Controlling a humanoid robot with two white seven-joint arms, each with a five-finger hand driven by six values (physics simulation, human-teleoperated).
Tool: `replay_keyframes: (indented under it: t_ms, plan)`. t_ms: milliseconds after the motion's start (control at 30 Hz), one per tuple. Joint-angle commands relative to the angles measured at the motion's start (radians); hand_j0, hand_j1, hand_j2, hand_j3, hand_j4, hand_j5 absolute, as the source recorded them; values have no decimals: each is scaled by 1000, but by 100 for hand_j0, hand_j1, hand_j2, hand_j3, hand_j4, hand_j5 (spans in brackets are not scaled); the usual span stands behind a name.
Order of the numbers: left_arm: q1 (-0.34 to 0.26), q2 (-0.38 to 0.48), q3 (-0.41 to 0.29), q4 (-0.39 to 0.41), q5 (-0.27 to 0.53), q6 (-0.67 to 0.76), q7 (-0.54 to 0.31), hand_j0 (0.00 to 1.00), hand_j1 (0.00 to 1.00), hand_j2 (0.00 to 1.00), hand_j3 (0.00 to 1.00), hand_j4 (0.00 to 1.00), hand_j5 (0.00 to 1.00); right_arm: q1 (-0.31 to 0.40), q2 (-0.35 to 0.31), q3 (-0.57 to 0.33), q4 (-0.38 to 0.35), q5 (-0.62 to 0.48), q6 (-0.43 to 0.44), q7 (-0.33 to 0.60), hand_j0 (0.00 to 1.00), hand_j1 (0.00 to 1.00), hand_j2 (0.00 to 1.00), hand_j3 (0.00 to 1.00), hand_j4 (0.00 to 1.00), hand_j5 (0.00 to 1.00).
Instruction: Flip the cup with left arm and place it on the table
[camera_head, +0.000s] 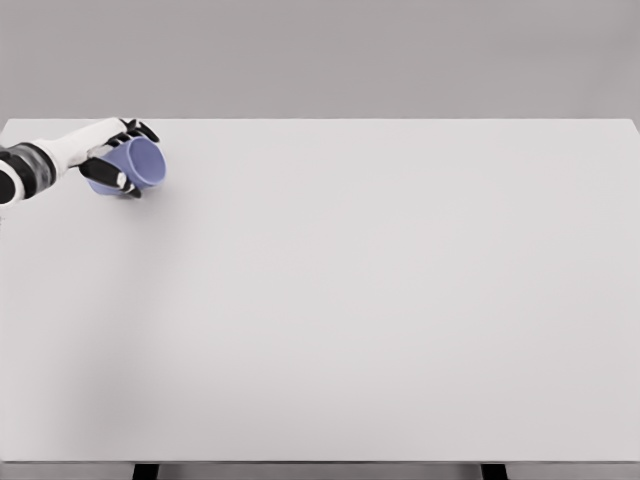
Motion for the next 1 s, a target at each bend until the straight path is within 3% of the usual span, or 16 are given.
replay_keyframes:
  t_ms: [0,133,233,533,600,767,967]
  plan:
    - [0,38,3,-1,77,-68,-4,58,58,58,58,58,58,0,0,0,0,0,0,0,100,100,100,100,100,100]
    - [0,52,3,-4,141,-80,-5,58,58,58,58,58,58,0,0,0,0,0,0,0,100,100,100,100,100,100]
    - [3,80,1,-7,241,-143,-20,58,58,58,58,58,58,0,0,0,0,0,0,0,100,100,100,100,100,100]
    - [9,106,0,-16,586,-217,-296,60,60,60,60,60,60,0,0,0,0,0,0,0,100,100,100,100,100,100]
    - [9,103,0,-21,664,-217,-312,60,60,60,60,60,60,0,0,0,0,0,0,2,100,100,100,100,100,100]
    - [26,78,-5,-19,722,-212,-312,61,61,61,61,61,61,0,0,0,0,0,0,0,100,100,100,100,100,100]
    - [43,-12,-11,-15,764,-189,-312,61,61,61,61,61,61,0,0,0,0,0,0,0,100,100,100,100,100,100]
